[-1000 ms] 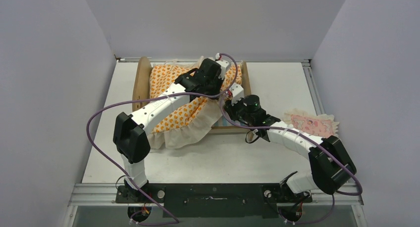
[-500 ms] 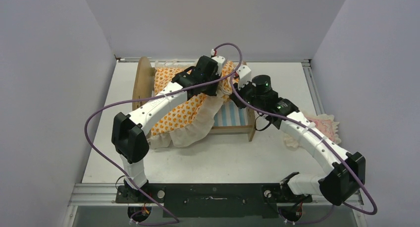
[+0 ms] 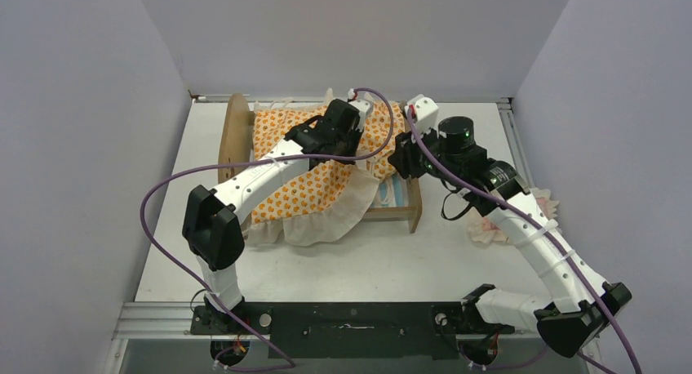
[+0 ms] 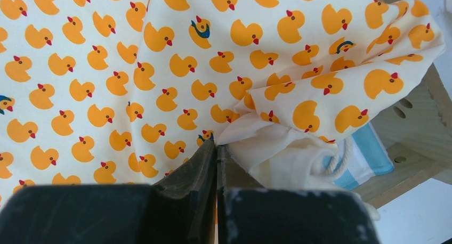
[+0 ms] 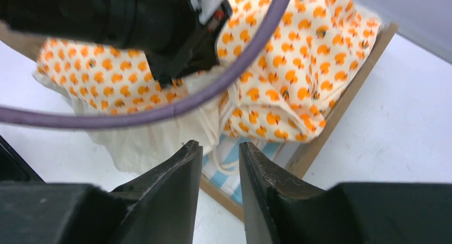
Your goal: Set up the pet bed
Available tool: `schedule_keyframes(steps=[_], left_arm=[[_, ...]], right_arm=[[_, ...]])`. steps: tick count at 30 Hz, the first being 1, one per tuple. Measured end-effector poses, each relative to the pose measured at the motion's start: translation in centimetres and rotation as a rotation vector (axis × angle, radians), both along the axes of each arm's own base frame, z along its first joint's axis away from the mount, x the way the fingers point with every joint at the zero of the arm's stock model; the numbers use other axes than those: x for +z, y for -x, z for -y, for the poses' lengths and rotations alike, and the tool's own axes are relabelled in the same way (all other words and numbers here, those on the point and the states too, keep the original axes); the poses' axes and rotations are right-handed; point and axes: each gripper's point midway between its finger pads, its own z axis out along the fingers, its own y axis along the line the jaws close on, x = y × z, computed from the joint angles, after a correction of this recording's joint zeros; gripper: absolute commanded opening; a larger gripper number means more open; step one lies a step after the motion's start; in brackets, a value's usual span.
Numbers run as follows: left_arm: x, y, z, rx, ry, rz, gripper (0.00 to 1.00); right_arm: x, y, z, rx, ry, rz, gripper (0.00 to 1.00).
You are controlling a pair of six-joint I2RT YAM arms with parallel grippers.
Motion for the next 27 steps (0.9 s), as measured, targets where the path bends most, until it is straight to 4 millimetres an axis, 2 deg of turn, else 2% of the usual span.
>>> schedule_keyframes(steps=[3, 8, 12, 16, 21, 27], left_arm=[[-0.4, 0.2, -0.1, -0.001, -0.007, -0.008, 0.00], [-0.6, 0.3, -0.2, 0.000, -0.008, -0.011, 0.00], [-0.5, 0.4, -0.3, 0.001, -0.004, -0.009, 0.00], [-0.6, 0.4, -0.3, 0.003, -0.003, -0.010, 0.00], [-1.2, 0.5, -0.5, 0.014, -0.001, -0.020, 0.00], [-2.1, 0.2, -1.3, 0.048, 0.003, -0.039, 0.00]], right_arm=[[-3.2, 1.1, 0.9, -0.007, 0.034, -0.042, 0.40], [-11.2, 1.9, 2.0, -0.040, 0.133, -0.190, 0.41], [-14.7, 1.2, 2.5, -0.109, 0.170, -0.244, 0.41], [-16.3, 0.0, 2.3, -0.173, 0.166, -0.238, 0.42], [-16.7, -1.7, 1.4, -0.218, 0.165, -0.181, 0.41], [-18.1, -3.4, 0.9, -0.258, 0.204, -0.149, 0.35]])
